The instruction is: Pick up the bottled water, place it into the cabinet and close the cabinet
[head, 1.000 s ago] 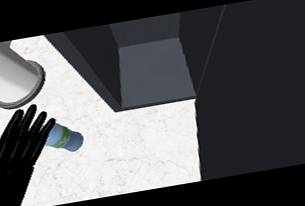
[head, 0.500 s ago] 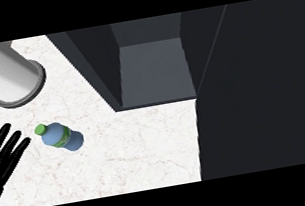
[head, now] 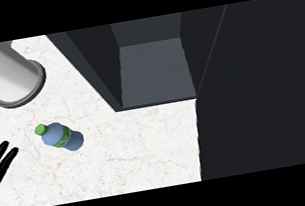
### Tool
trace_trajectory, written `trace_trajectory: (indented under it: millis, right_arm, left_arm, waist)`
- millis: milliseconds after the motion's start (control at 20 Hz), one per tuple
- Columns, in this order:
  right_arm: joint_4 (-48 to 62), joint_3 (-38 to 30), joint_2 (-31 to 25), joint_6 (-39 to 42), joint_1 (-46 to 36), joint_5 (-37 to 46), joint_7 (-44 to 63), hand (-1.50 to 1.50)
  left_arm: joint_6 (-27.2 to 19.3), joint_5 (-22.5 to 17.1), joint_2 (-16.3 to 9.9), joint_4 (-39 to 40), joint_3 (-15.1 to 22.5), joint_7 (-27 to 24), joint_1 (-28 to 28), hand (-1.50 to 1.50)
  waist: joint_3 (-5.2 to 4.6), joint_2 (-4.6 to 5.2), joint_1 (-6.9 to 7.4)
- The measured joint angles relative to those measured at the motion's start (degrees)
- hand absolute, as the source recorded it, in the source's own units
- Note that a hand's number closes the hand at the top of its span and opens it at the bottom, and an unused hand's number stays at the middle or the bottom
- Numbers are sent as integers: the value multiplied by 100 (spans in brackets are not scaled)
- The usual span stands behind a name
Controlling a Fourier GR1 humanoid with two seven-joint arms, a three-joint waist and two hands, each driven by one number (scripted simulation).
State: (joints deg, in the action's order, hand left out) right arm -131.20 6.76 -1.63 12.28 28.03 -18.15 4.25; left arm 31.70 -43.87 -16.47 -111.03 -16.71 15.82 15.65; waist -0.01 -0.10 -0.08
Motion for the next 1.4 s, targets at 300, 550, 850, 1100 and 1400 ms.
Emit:
trace_trajectory:
  millis: [300,550,850,1100,1400]
  right_arm:
    - [198,43,33,160,159,143,-347,-150]
    - [88,65,14,285,406,140,-484,-150]
    - [235,172,57,388,487,275,-675,-150]
    - [369,227,39,435,554,359,-899,-150]
    - [274,302,19,463,677,372,-938,-150]
  left_arm:
    - [294,-119,-68,392,-393,-60,-159,-150]
    - [422,141,-38,1020,-645,-295,-443,-150]
    - [760,881,-76,2062,-803,-889,-1014,-150]
    - [1020,1690,-80,2839,-835,-1590,-1330,-150]
    - [1108,2453,-218,3962,-786,-2296,-1875,-150]
  waist:
    - [0,1,-6]
    - [-1,2,-24]
    - [-2,6,-35]
    - [-2,9,-40]
    - [-2,12,-52]
